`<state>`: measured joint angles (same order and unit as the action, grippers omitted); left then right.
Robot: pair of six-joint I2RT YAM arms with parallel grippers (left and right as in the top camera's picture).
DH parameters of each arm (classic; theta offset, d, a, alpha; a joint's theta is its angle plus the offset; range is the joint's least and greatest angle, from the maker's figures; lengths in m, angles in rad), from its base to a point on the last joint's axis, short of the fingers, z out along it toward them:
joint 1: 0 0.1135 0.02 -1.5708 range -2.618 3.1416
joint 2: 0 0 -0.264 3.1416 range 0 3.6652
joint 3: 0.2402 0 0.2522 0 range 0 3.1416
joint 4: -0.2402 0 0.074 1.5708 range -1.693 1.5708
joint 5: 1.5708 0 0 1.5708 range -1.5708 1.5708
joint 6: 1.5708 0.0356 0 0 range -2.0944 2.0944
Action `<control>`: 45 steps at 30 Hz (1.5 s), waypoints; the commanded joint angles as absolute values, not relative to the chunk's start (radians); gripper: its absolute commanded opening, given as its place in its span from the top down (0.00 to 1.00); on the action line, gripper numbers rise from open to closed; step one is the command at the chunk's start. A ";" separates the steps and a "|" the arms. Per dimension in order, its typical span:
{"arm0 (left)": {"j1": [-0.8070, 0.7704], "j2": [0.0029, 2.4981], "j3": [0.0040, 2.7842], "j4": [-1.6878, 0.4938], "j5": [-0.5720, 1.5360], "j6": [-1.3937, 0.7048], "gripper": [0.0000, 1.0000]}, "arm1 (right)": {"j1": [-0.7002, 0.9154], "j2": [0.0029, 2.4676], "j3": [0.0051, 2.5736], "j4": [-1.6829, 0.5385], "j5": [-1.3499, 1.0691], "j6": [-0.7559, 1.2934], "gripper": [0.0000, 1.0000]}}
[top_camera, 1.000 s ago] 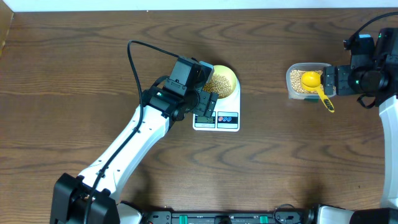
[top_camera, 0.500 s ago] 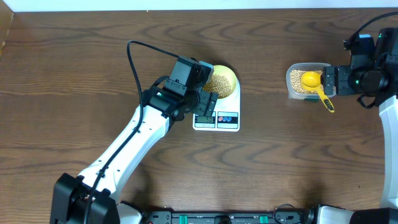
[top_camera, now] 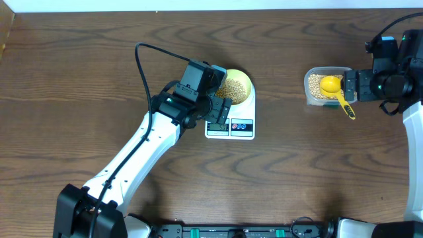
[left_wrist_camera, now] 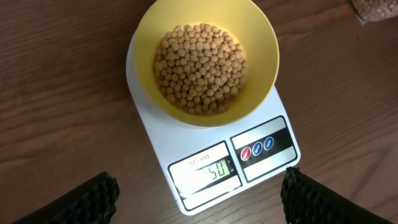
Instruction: Scoop item into bowl and weigh 50g on scale
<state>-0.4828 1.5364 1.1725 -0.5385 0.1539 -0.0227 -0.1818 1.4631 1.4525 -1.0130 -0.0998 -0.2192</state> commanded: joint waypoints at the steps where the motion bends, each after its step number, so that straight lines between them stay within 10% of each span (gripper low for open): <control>1: -0.484 1.549 1.164 -0.540 0.144 -0.024 0.14 | -0.176 1.448 1.473 -1.014 -0.096 -0.210 0.01; 45: -0.445 0.650 0.406 -0.091 0.010 -0.021 0.14 | -0.176 1.448 1.473 -1.014 -0.096 -0.211 0.01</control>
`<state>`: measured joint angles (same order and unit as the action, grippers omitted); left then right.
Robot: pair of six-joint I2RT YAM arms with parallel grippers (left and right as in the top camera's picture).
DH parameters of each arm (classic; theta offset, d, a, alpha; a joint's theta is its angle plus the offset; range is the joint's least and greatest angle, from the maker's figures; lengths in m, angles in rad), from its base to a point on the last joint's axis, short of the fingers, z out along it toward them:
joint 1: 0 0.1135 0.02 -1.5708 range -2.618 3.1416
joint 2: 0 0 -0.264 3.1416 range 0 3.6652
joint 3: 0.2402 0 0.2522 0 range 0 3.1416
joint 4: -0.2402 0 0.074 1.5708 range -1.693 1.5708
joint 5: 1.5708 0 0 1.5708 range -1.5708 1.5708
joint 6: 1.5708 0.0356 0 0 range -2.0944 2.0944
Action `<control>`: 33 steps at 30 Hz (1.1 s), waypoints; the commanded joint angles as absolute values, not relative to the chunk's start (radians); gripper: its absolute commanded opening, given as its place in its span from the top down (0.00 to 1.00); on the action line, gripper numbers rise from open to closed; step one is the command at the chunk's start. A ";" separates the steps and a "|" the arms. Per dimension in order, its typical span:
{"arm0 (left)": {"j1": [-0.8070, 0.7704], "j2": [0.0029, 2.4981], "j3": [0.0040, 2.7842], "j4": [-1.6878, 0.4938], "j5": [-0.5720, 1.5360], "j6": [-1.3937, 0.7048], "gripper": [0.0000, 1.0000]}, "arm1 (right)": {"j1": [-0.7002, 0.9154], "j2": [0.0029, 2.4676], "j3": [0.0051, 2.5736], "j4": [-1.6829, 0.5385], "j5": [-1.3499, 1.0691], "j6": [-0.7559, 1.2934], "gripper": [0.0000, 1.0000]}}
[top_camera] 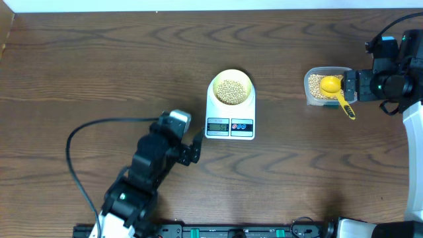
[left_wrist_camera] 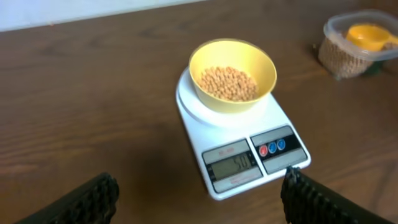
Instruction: Scoop item into bowl and weigh 50g on scale
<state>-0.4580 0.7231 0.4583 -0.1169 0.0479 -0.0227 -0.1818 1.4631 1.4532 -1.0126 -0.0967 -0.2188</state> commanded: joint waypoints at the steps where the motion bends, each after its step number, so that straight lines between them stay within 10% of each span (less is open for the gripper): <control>1: -0.440 0.621 0.384 -0.078 0.010 -0.021 0.14 | -0.176 1.448 1.473 -1.014 -0.096 -0.210 0.01; 33: -0.270 0.199 0.062 0.131 0.011 -0.088 0.14 | -0.176 1.448 1.473 -1.014 -0.096 -0.211 0.01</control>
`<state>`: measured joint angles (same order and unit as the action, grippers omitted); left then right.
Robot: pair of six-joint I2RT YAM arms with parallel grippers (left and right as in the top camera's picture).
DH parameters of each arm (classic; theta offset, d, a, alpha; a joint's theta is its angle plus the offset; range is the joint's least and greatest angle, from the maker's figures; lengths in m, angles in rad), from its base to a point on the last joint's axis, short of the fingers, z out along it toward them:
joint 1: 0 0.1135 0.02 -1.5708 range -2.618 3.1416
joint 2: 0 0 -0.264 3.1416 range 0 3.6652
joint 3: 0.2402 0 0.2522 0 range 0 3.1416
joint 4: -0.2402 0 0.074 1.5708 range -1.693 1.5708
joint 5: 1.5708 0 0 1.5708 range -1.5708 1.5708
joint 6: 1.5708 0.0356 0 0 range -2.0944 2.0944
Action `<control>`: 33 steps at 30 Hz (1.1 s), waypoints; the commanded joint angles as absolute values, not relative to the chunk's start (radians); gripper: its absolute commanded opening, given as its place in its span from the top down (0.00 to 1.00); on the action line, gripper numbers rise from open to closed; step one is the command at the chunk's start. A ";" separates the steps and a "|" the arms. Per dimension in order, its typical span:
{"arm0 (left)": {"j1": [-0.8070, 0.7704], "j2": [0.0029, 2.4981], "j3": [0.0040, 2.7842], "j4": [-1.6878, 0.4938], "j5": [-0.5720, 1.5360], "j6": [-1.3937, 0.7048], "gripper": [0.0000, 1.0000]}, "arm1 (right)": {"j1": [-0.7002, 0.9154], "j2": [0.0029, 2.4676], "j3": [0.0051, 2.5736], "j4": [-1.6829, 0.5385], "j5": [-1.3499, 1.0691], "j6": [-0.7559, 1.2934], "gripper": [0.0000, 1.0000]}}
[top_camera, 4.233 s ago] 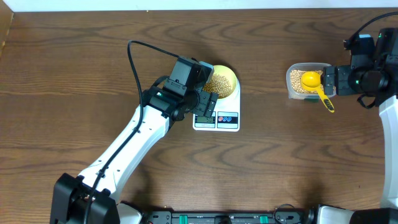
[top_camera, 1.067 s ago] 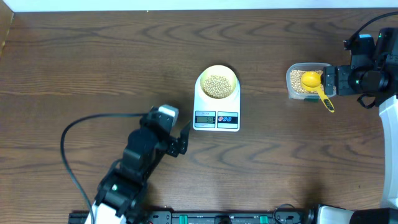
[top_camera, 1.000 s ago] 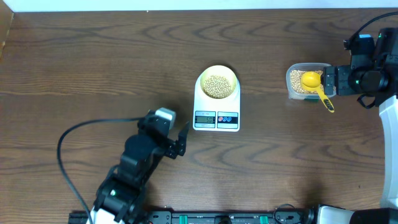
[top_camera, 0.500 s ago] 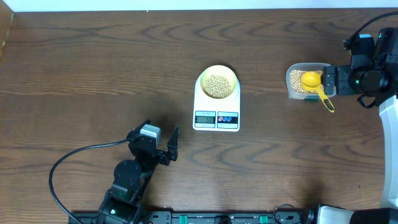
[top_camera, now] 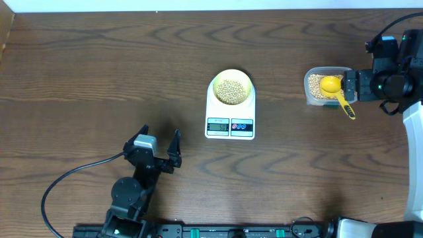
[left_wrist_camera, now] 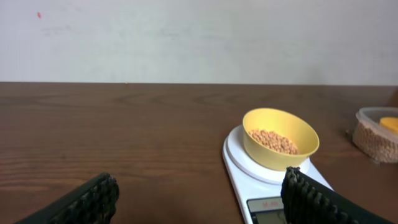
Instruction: Scoop item into bowl and weigh 50g on scale
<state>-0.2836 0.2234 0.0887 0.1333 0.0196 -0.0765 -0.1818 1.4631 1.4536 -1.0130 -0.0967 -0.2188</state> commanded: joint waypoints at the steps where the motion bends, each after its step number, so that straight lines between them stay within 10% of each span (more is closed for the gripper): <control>1: -0.265 0.190 0.056 0.131 0.011 -0.088 0.14 | -0.176 1.448 1.473 -1.014 -0.096 -0.210 0.01; 33: -0.096 0.001 0.004 -0.072 0.014 -0.048 0.14 | -0.176 1.448 1.473 -1.014 -0.096 -0.211 0.01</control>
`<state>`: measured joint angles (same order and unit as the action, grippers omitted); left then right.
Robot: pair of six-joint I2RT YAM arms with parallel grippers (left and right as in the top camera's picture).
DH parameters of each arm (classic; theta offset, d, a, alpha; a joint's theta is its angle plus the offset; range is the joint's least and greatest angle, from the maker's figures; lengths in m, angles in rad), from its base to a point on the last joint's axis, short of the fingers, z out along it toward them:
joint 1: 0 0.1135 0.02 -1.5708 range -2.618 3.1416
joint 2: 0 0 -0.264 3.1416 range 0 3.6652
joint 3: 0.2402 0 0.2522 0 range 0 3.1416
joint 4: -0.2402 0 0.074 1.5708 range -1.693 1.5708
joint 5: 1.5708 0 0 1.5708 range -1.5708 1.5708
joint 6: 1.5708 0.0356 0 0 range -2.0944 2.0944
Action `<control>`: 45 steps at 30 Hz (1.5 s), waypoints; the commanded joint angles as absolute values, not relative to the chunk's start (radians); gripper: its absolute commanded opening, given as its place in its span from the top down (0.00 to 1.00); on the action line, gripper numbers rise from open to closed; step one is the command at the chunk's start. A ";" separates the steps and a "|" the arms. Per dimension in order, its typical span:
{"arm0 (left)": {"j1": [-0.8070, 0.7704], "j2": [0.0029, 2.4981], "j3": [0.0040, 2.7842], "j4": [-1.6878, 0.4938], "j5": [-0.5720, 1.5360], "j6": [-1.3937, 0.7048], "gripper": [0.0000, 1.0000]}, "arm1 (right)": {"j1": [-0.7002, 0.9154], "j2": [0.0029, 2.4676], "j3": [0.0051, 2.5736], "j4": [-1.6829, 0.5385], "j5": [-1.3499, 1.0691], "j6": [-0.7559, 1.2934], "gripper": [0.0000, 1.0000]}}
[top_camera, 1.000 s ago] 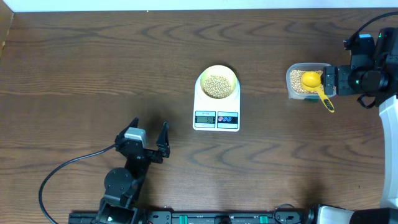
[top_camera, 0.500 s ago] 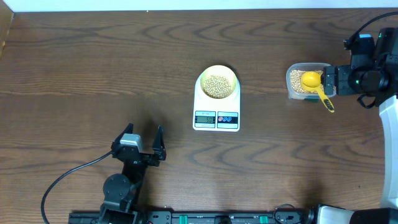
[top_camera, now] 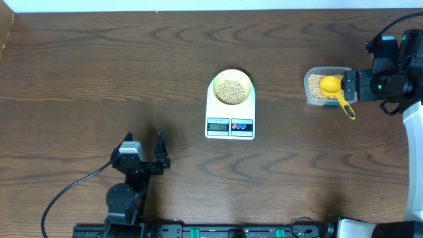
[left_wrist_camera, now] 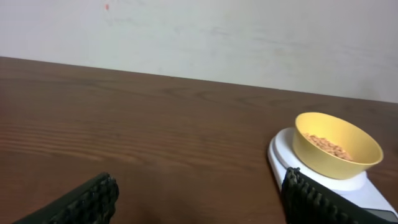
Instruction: Scoop item into bowl and weigh 50g on scale
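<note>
A yellow bowl [top_camera: 231,87] of tan beans sits on the white scale [top_camera: 230,119] at mid-table; its display is too small to read. In the left wrist view the bowl [left_wrist_camera: 337,144] and scale [left_wrist_camera: 283,152] lie at the right. My left gripper [top_camera: 143,143] stands open and empty near the front left, well away from the scale; its fingers [left_wrist_camera: 93,199] frame bare table. A yellow scoop [top_camera: 332,86] rests in the clear bean container [top_camera: 317,84] at the right. My right gripper [top_camera: 350,86] sits at the scoop's handle; its grip is unclear.
The dark wooden table [top_camera: 99,73] stretches around the scale. A pale wall [left_wrist_camera: 217,37] rises behind the table's far edge. The left arm's black cable [top_camera: 73,188] loops over the front left of the table.
My left gripper has drawn a little further left and toward the front edge, still open. In its wrist view the bowl and scale have shifted to the right. The right arm has not moved.
My left gripper first hovered open right over the bowl and scale, whose display read 50. Then it stood off to the front left of the scale, then further back near the front edge, and now further left. The right arm and scoop stayed at the container throughout.
</note>
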<state>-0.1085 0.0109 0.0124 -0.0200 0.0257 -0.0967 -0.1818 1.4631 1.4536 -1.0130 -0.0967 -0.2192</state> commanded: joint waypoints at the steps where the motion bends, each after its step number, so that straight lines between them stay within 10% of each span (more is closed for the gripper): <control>1: -0.096 0.001 0.004 -0.073 0.014 -0.023 0.14 | -0.176 1.448 1.473 -1.014 -0.096 -0.211 0.01; 45: 0.000 0.001 0.004 0.056 -0.066 -0.094 0.14 | -0.176 1.448 1.473 -1.014 -0.096 -0.210 0.01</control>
<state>-0.0055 0.0101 0.0097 0.0780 -0.0193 -0.0570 -0.1818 1.4631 1.4536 -1.0126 -0.0967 -0.2188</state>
